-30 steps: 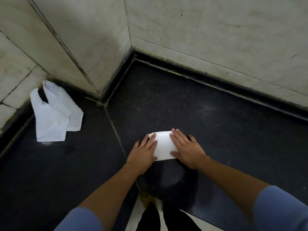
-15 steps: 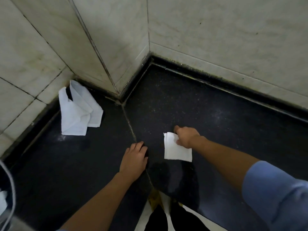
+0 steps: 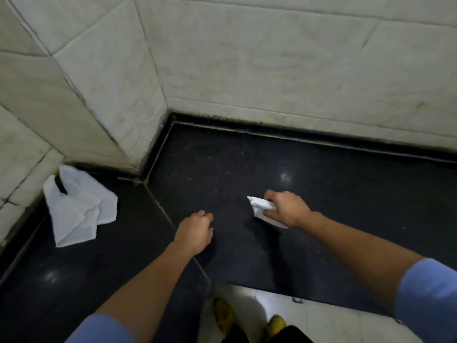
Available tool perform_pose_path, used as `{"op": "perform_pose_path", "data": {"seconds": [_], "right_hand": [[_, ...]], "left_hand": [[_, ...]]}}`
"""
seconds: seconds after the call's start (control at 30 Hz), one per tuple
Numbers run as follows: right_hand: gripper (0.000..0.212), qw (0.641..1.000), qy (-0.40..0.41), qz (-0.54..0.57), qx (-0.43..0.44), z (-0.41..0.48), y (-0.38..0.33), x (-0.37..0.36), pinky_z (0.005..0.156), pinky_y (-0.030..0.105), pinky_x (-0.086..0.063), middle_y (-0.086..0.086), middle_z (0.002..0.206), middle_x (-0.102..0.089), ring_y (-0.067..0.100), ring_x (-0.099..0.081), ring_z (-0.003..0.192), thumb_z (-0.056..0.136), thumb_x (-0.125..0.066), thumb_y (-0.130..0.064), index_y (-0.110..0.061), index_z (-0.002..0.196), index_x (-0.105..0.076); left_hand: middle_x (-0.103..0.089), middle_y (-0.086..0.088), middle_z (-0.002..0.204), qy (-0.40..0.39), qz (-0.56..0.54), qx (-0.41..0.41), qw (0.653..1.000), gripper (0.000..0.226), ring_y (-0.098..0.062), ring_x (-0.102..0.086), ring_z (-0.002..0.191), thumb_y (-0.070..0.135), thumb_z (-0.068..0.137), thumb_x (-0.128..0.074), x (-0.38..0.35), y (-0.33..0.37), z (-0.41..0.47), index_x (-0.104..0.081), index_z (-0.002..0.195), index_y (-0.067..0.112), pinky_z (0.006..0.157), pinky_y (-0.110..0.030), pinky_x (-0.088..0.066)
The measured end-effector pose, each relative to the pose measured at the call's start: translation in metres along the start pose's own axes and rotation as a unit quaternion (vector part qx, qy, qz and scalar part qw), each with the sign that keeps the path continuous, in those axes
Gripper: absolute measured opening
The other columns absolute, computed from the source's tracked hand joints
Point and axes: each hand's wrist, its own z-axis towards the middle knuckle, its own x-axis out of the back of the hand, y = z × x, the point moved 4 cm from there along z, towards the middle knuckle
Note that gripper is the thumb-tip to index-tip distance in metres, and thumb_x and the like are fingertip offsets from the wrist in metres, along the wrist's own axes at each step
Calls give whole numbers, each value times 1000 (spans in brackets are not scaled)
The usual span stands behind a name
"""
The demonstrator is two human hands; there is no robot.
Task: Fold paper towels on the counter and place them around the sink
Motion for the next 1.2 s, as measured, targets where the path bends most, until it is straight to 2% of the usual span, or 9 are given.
{"op": "perform_pose_path", "data": {"seconds": [0.07,0.17,0.37,0.5,0.63,0.83,1.0,1.2], "right_hand": [[33,999,40,-8,-12,-28,23,16,64,33,-40,4,95,-65,28,-61,87,88,-57,-50,-24,108,-51],[33,995,86,-7,-41,-78,66,36,69,36,-43,1,98,-65,28,-61,90,91,-50,-54,-24,106,-52],[29,983,130,-22,-130,-209,175,52,76,35,-44,-1,110,-59,25,-59,101,95,-49,-45,-21,108,-57],[25,968,147,-33,-202,-319,249,51,79,36,-45,0,114,-59,26,-59,103,94,-50,-35,-22,114,-59],[25,944,176,-38,-275,-425,315,52,80,35,-44,-2,116,-61,24,-59,106,93,-51,-31,-25,116,-60],[27,903,200,-22,-380,-551,406,41,76,33,-41,-4,117,-62,23,-57,110,92,-51,-32,-28,118,-58],[26,870,223,-13,-439,-618,484,47,74,33,-43,-2,116,-61,24,-58,108,92,-50,-30,-28,117,-59],[24,831,268,-8,-488,-676,583,93,68,33,-41,-1,111,-63,26,-59,103,91,-48,-23,-27,110,-62]], "left_hand": [[-55,-4,117,7,16,-32,999,31,-24,-56,104,27,94,-50,11,29,11,-54,123,15,86,-38,-49],[-54,-4,118,6,43,-88,995,31,-25,-56,105,28,95,-49,25,89,24,-53,124,17,88,-40,-49],[-55,-4,112,36,99,-211,972,27,-27,-58,99,28,94,-49,24,248,25,-56,118,17,80,-39,-49],[-55,-5,114,32,109,-289,950,28,-28,-58,101,29,93,-49,-1,373,4,-56,117,17,81,-40,-50],[-54,-5,117,19,118,-373,920,28,-29,-57,107,30,93,-48,-30,496,-22,-55,117,17,85,-40,-48],[-53,-4,119,6,143,-475,868,32,-28,-56,107,31,95,-47,-62,650,-46,-52,124,18,83,-38,-46],[-54,-3,119,3,148,-536,831,33,-26,-57,107,31,95,-47,-84,770,-39,-53,125,18,83,-38,-47],[-55,-3,113,11,124,-592,796,28,-26,-57,101,31,95,-48,-92,917,-13,-56,118,18,79,-39,-48]]}}
